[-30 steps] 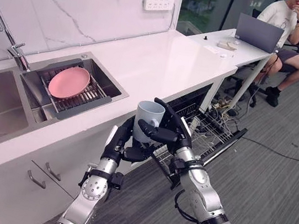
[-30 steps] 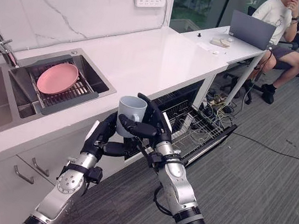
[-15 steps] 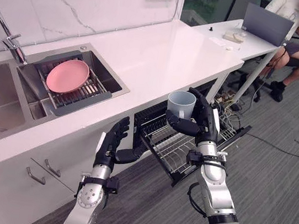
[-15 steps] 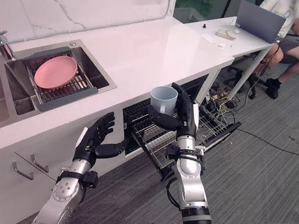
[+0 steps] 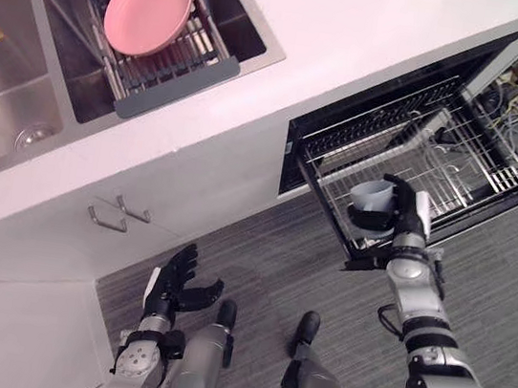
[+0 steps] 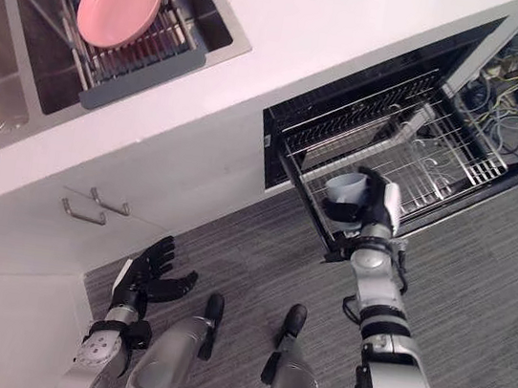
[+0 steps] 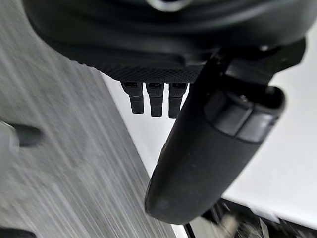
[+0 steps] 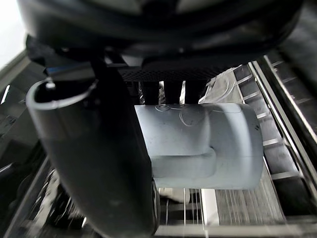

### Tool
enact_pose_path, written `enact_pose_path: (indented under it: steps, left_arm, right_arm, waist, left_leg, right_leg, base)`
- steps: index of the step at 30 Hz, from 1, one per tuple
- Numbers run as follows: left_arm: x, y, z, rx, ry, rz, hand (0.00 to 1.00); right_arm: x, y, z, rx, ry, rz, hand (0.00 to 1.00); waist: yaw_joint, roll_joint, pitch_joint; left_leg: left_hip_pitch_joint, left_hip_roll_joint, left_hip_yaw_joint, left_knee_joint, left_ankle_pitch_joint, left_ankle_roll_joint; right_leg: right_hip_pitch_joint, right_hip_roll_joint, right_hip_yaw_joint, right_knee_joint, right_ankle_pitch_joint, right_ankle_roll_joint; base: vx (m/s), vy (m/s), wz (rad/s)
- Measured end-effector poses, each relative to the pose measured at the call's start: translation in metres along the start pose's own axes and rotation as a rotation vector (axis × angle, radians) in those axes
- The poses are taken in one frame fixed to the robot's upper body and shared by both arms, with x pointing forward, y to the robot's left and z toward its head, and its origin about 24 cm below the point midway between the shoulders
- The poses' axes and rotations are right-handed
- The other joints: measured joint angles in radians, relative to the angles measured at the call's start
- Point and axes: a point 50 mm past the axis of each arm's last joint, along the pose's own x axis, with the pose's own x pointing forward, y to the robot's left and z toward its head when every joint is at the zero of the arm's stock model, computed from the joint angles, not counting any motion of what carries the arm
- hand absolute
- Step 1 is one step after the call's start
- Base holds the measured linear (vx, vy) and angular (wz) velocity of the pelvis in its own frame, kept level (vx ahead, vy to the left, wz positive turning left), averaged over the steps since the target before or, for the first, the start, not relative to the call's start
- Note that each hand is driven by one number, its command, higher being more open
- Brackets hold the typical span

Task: Walk over to the sink, pick up the cup, carry it to the dishwasher, place the cup inside the dishwasher, then close the dishwasher door

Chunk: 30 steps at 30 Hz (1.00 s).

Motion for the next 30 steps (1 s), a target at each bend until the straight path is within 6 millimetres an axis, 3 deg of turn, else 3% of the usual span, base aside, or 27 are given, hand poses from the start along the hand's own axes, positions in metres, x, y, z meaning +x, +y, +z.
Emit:
enact_pose_path:
  steps: [1, 2, 6, 12, 17, 22, 28, 30]
  left_arm:
    - [0.002, 0.001, -0.001, 0.002, 0.004, 0.014, 0.90]
    - [0.004, 0.003, -0.002, 0.005, 0.015, 0.027, 0.90]
    - [0.008, 0.003, -0.006, -0.008, 0.037, 0.056, 0.90]
    - [0.014, -0.001, -0.003, -0.026, 0.026, 0.073, 0.90]
    - [0.015, -0.003, -0.003, -0.030, 0.027, 0.071, 0.90]
    - [0.012, -0.004, -0.016, -0.039, 0.082, 0.075, 0.90]
    - [0.009, 0.001, -0.024, -0.054, 0.126, 0.093, 0.90]
    - [0.007, 0.002, -0.026, -0.062, 0.137, 0.099, 0.90]
  right_arm:
    - [0.006, -0.006, 0.006, 0.005, 0.001, -0.027, 0.30]
    - [0.014, -0.015, 0.010, 0.004, 0.015, -0.064, 0.90]
    - [0.024, -0.021, 0.019, 0.005, 0.041, -0.098, 0.90]
    - [0.025, -0.014, 0.021, 0.101, 0.082, -0.091, 0.90]
    - [0.017, -0.010, 0.048, 0.276, -0.036, -0.105, 0.90]
    - [-0.031, 0.001, 0.051, 0.394, -0.221, -0.094, 0.90]
    - [-0.098, -0.002, 0.023, 0.452, -0.225, -0.133, 0.90]
    - [-0.112, -0.008, 0.029, 0.460, -0.269, -0.151, 0.90]
  waist:
    - [0.002, 0.002, 0.013]
    - [0.007, 0.001, 0.029]
    - [0.018, 0.001, 0.036]
    - [0.023, -0.001, 0.038]
    - [0.016, -0.007, 0.049]
    - [0.000, -0.013, 0.046]
    - [-0.032, -0.053, 0.016]
    - [-0.046, -0.058, 0.003]
  left_leg:
    - [-0.016, -0.001, 0.000, 0.008, 0.000, 0.000]
    - [-0.037, -0.003, -0.002, 0.016, 0.002, 0.001]
    - [-0.077, -0.004, -0.005, 0.023, 0.008, 0.002]
    - [-0.078, -0.006, -0.005, 0.017, 0.014, 0.005]
    - [-0.044, -0.006, 0.002, -0.018, 0.027, 0.004]
    - [0.052, -0.012, -0.027, -0.098, 0.049, -0.003]
    - [0.126, -0.021, -0.132, -0.188, 0.101, -0.019]
    - [0.126, -0.004, -0.013, -0.178, 0.099, -0.017]
  right_leg:
    - [-0.015, -0.002, -0.001, 0.009, 0.000, 0.000]
    - [-0.036, -0.006, -0.003, 0.023, 0.000, 0.000]
    - [-0.077, -0.012, -0.006, 0.037, 0.000, -0.001]
    - [-0.082, -0.010, -0.004, 0.032, 0.000, -0.001]
    - [-0.067, -0.009, 0.007, 0.025, 0.000, -0.002]
    - [0.027, -0.009, -0.028, -0.004, -0.017, -0.003]
    - [0.116, -0.030, -0.169, 0.035, -0.097, -0.002]
    - [0.151, -0.046, -0.215, 0.061, -0.129, 0.001]
  base:
    - [-0.15, 0.037, 0.06]
    - [-0.14, 0.036, 0.07]
    - [-0.06, 0.017, 0.04]
    - [0.01, 0.002, -0.01]
    - [0.01, 0.000, -0.05]
    - [0.04, -0.018, 0.19]
    - [0.08, -0.031, 0.69]
    - [0.06, 0.011, 0.70]
